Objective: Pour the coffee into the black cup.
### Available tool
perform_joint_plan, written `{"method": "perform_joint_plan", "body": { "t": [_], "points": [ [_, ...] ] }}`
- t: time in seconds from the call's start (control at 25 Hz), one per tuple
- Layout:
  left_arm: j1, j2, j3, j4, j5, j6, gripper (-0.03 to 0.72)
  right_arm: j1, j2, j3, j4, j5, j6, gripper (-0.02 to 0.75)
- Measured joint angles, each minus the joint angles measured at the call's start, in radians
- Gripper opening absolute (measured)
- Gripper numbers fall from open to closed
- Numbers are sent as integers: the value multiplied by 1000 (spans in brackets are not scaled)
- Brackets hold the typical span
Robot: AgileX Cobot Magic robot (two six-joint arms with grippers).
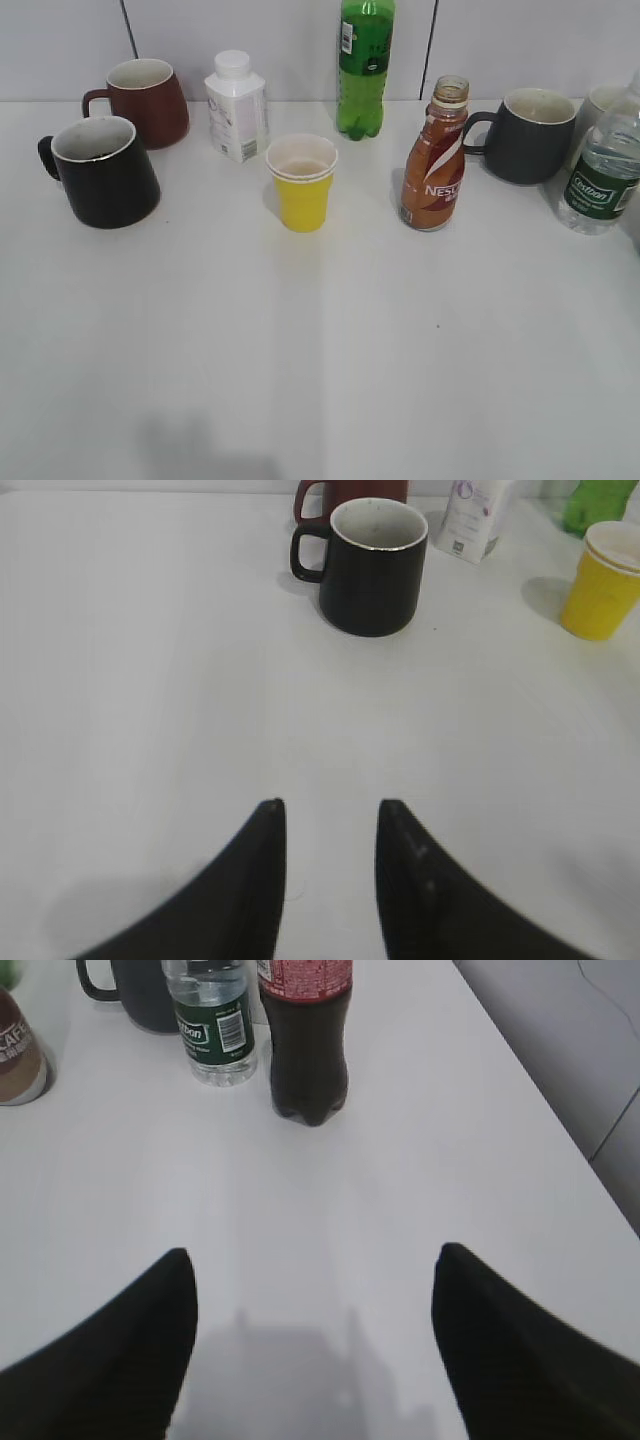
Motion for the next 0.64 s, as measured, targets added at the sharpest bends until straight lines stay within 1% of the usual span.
{"method": "perform_joint_plan", "body": {
  "t": [0.64],
  "points": [
    [0,0,0,0,0,0,244,0,0,0,0,0,0,570]
  ]
}}
